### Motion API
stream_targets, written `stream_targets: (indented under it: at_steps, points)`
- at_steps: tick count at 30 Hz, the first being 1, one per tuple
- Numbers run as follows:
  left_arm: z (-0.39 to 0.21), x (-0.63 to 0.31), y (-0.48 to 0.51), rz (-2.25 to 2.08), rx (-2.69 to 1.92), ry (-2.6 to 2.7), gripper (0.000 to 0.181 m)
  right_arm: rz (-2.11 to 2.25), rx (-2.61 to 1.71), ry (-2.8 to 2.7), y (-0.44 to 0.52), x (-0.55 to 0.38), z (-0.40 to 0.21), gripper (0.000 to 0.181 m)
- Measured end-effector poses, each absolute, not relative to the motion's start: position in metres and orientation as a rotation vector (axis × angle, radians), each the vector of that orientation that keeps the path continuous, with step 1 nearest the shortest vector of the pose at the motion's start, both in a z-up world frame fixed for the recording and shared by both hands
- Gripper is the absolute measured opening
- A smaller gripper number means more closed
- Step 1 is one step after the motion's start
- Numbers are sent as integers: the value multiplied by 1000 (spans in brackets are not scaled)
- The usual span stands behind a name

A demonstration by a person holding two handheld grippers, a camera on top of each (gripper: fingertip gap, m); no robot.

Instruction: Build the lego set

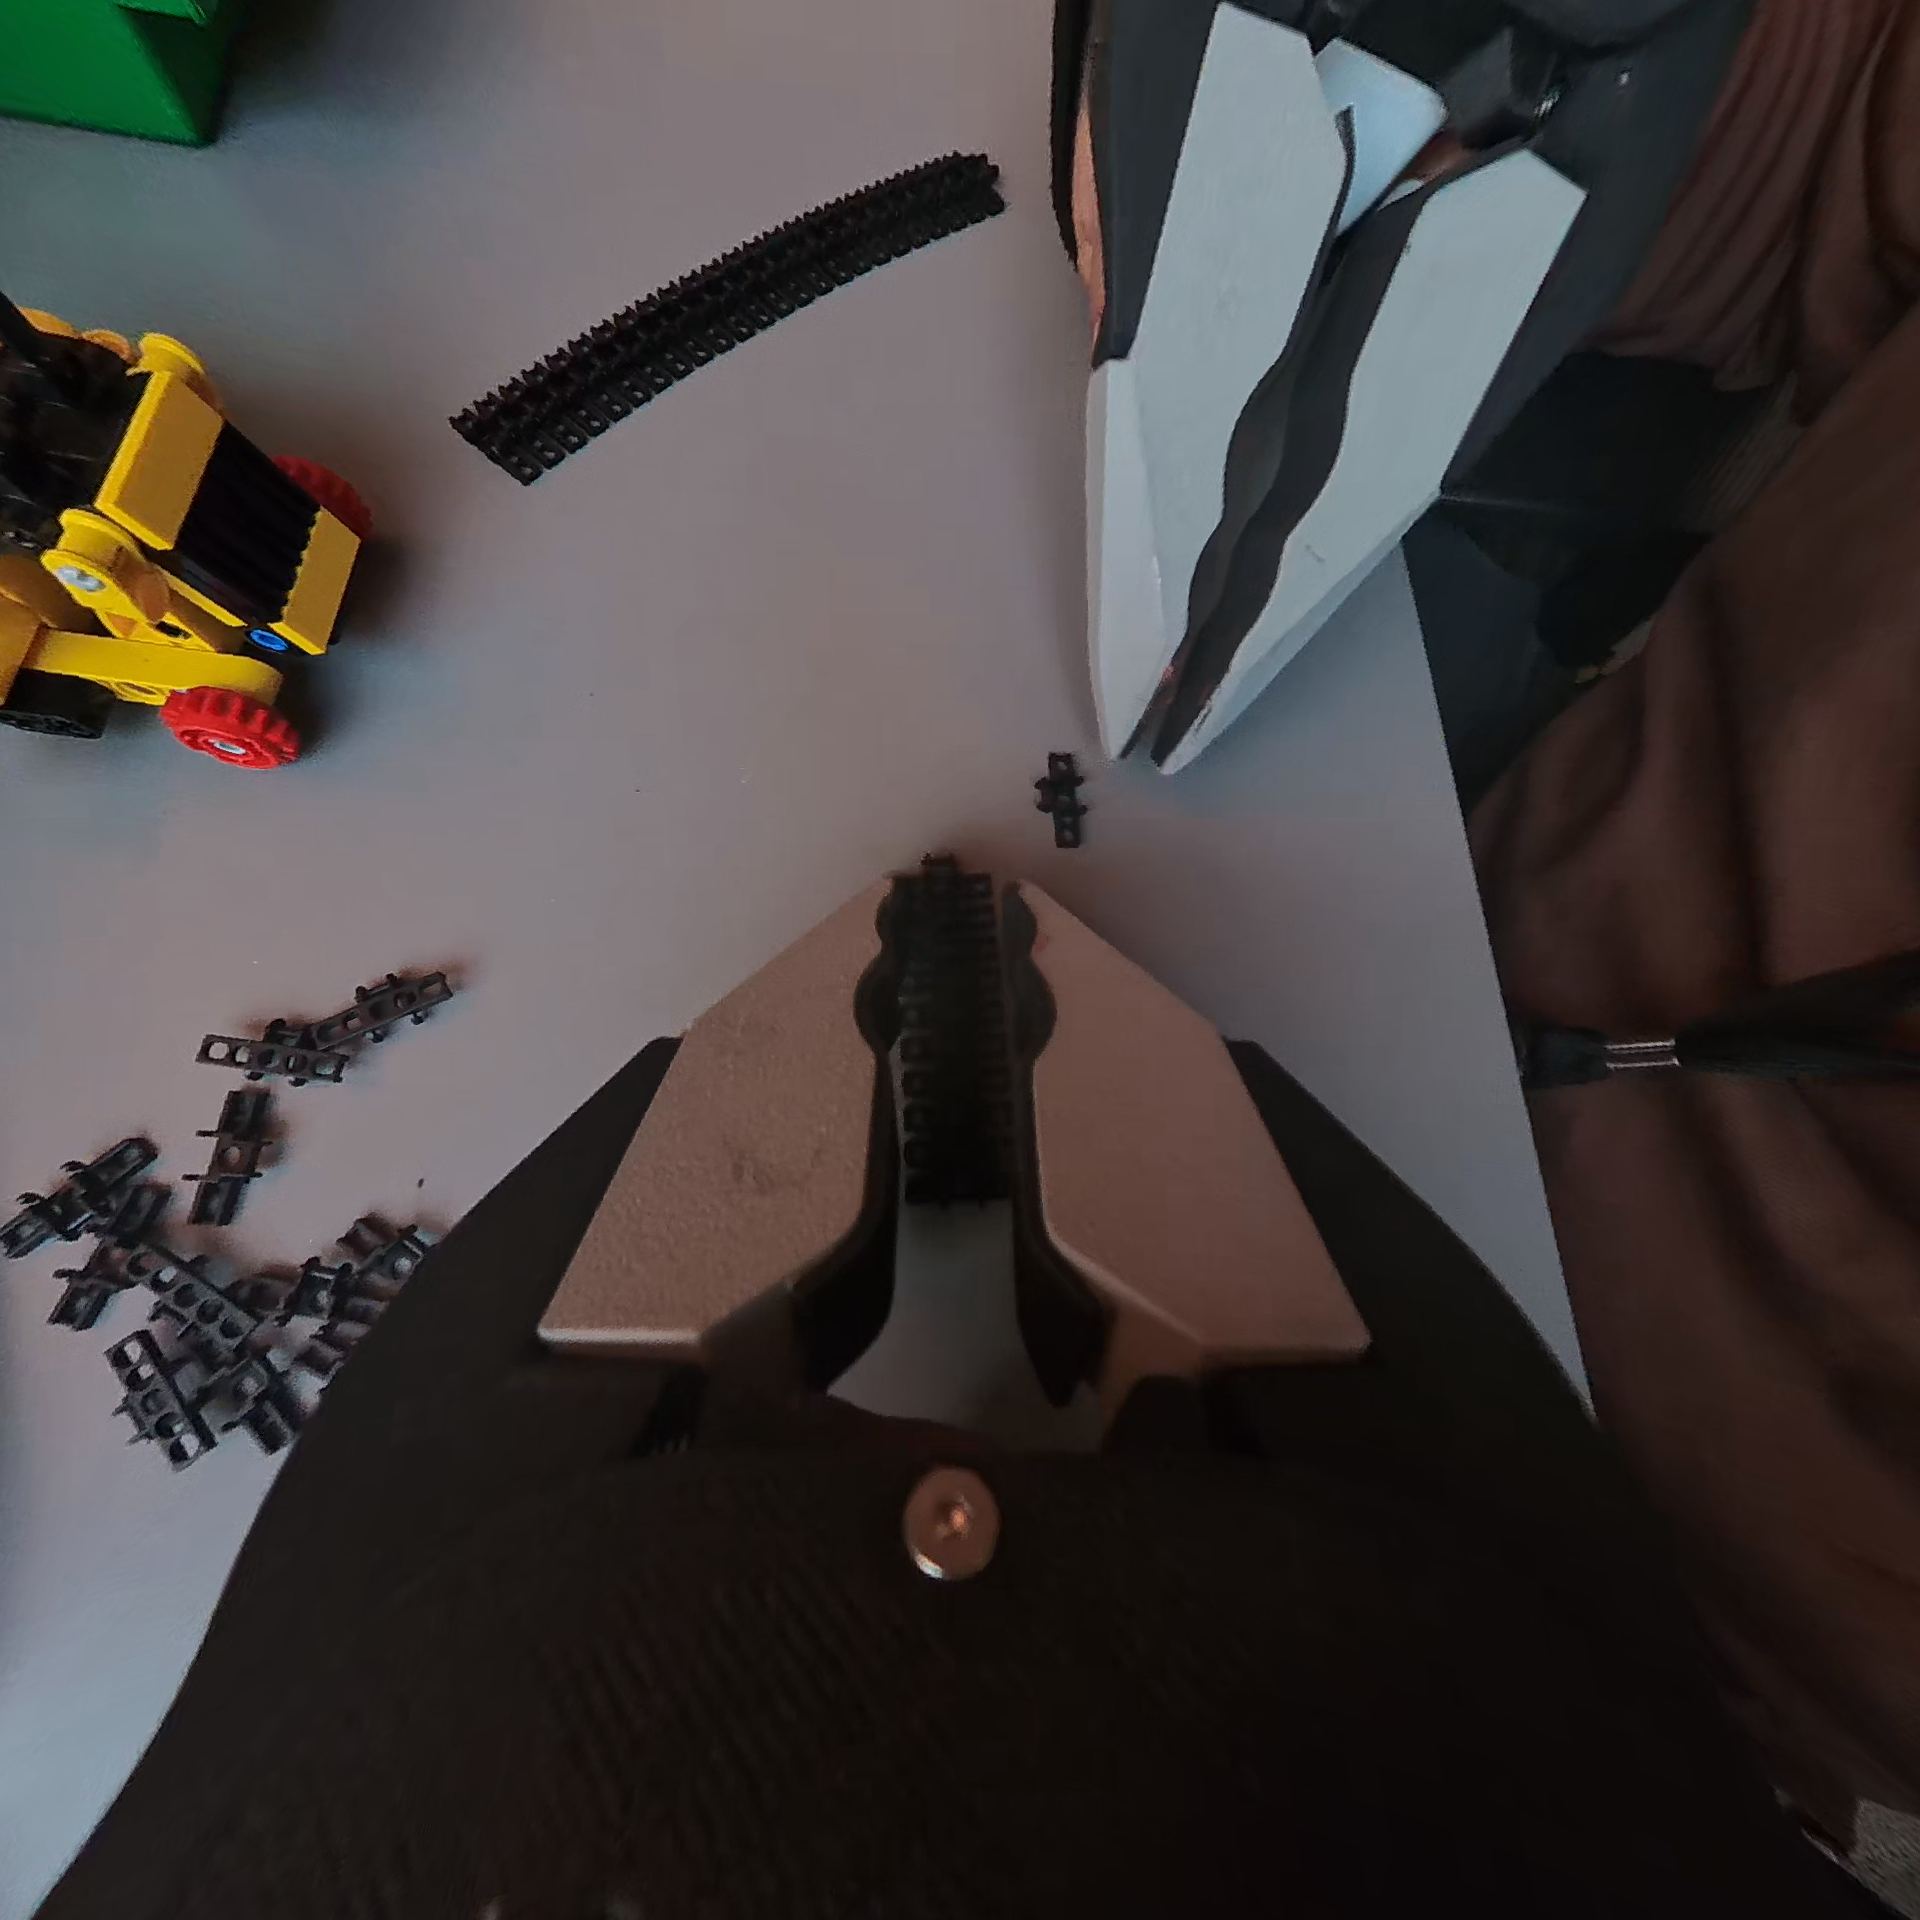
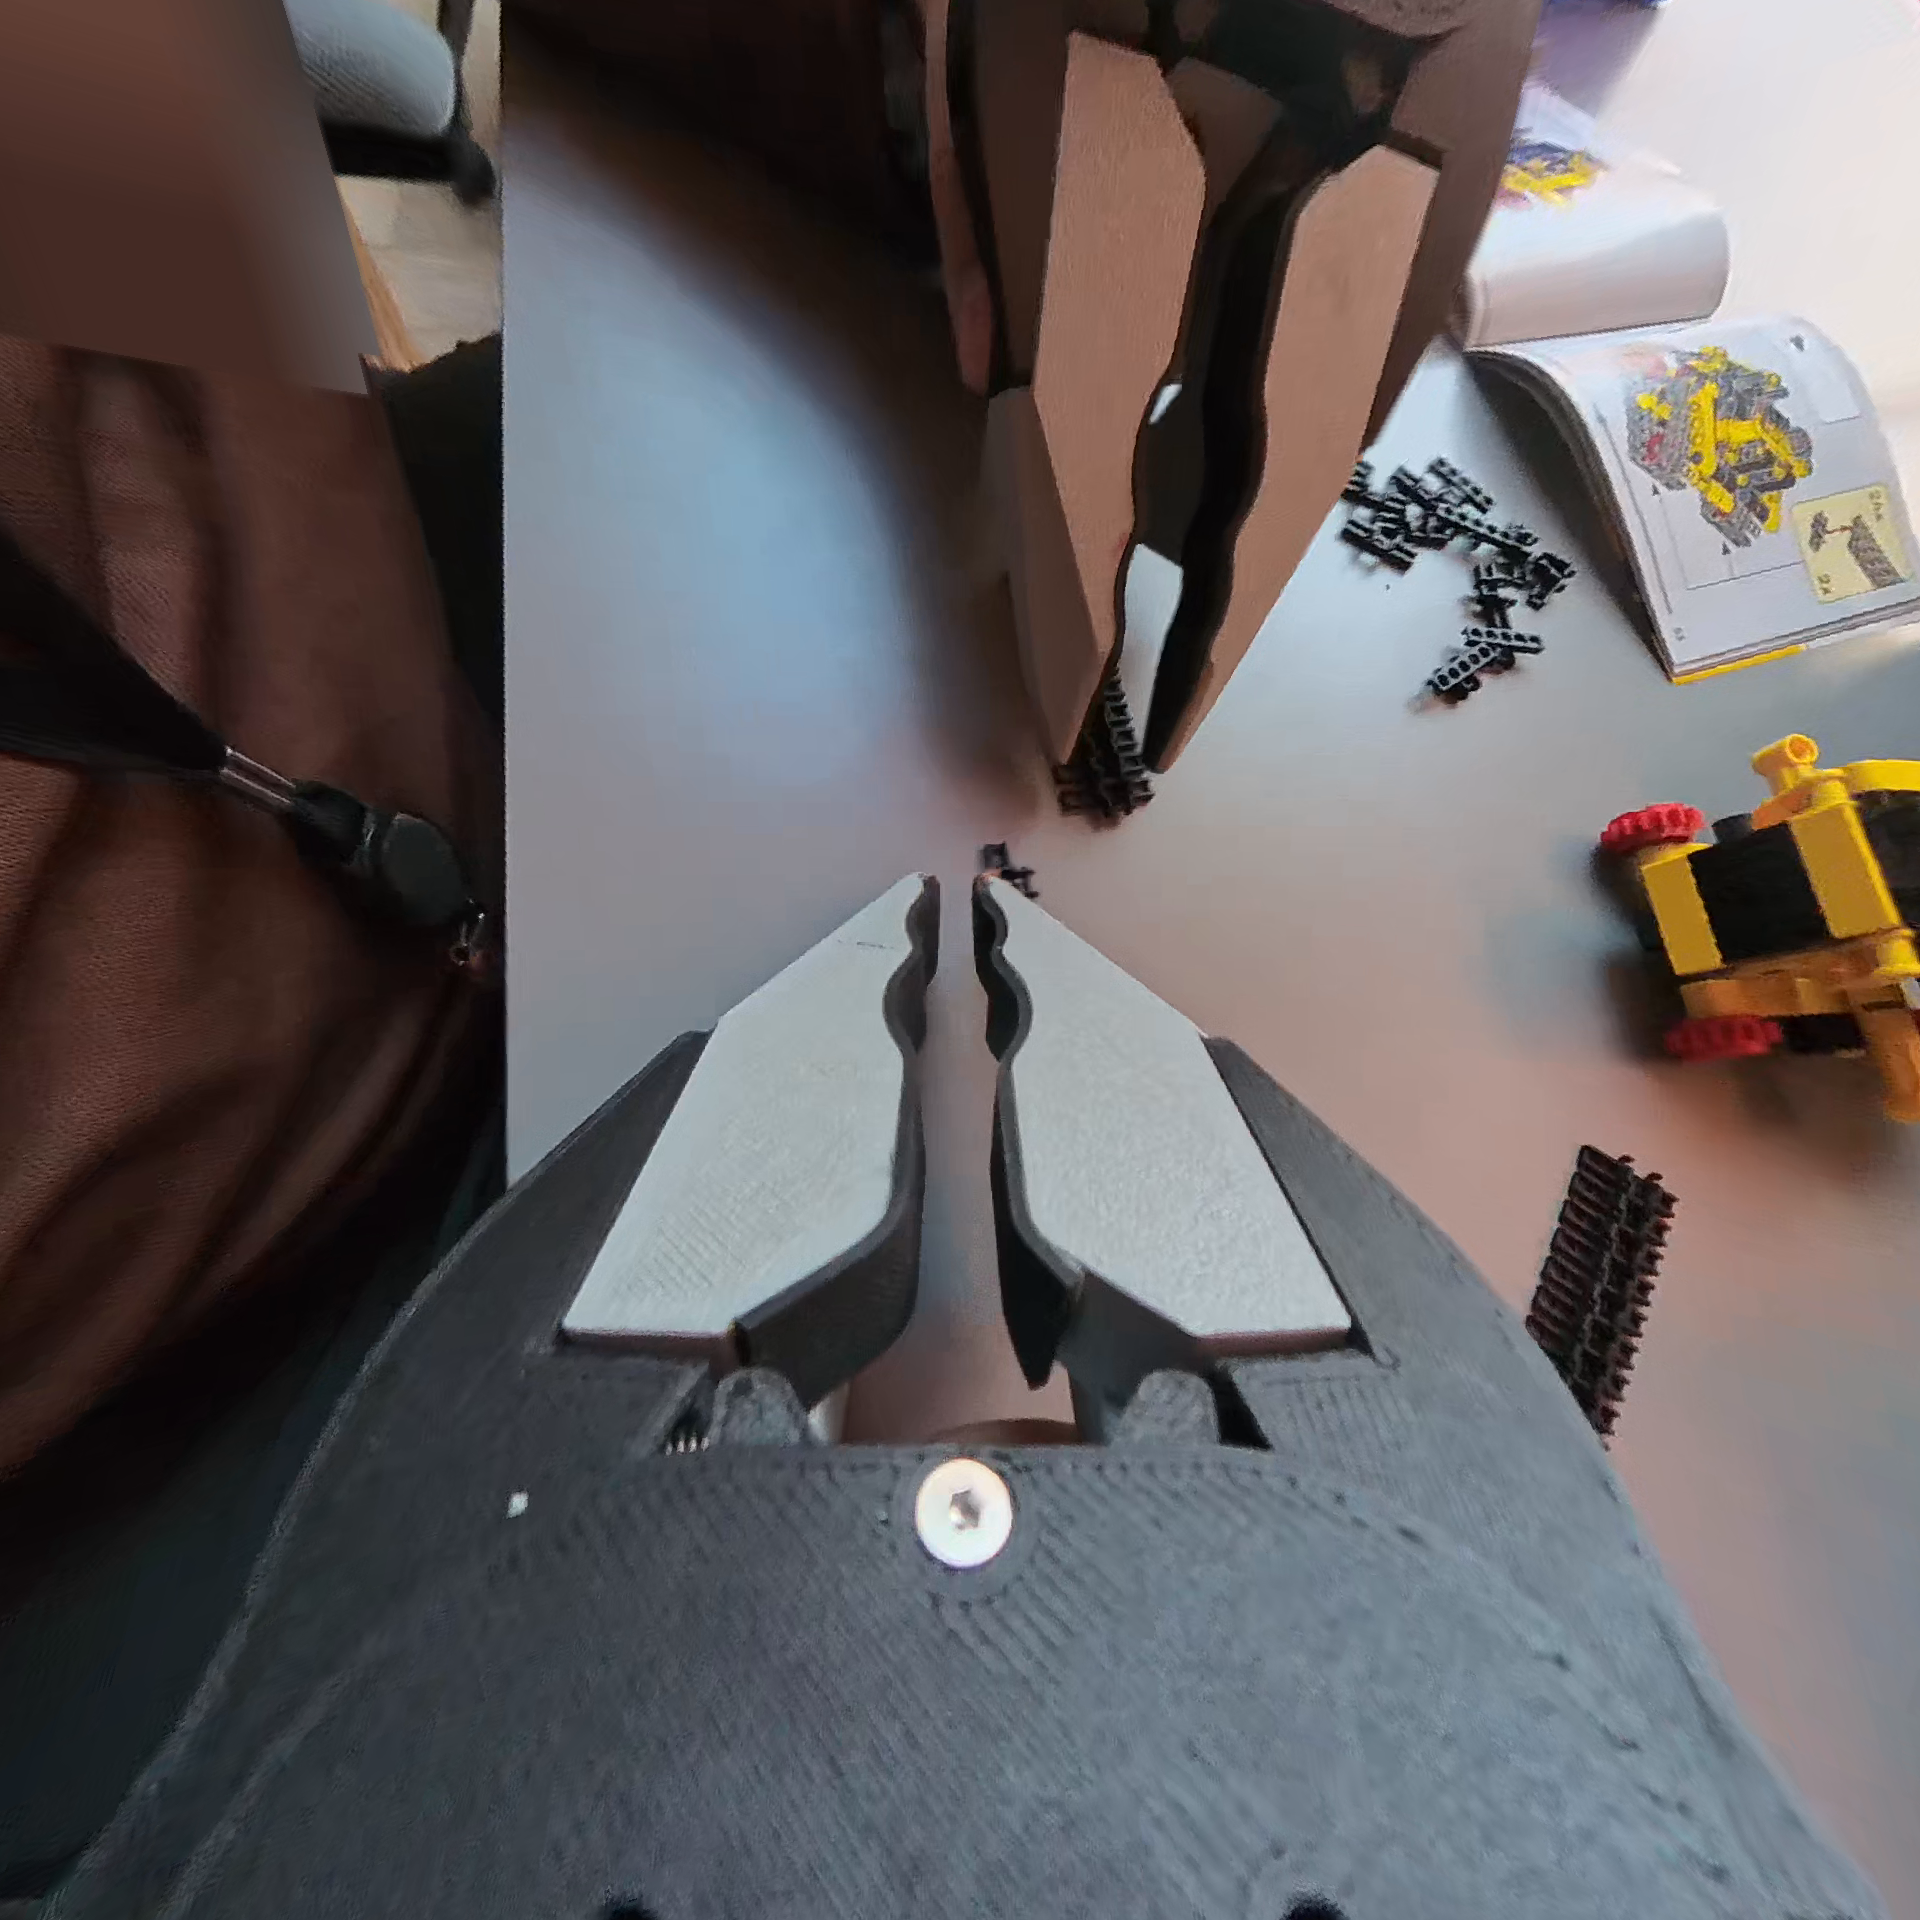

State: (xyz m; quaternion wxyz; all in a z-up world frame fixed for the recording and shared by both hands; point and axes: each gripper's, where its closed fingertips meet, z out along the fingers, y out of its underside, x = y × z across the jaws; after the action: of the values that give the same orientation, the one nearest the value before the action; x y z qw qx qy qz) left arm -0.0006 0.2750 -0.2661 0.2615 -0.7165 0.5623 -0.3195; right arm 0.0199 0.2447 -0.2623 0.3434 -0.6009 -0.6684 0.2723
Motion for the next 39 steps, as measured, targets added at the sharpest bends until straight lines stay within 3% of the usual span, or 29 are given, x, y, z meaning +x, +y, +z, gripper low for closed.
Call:
stream_targets:
  at_steps: [20,27,39]
  points:
    - [-266,4,276,-820,-1919,1526,8,772,-1608,-1697,249,21,-260,2]
    - [-272,6,275,-796,-1928,1554,6,696,-1502,-1822,257,20,-267,14]
    - [-272,6,269,-807,-1896,1602,5,732,-1293,-2053,253,15,-265,6]
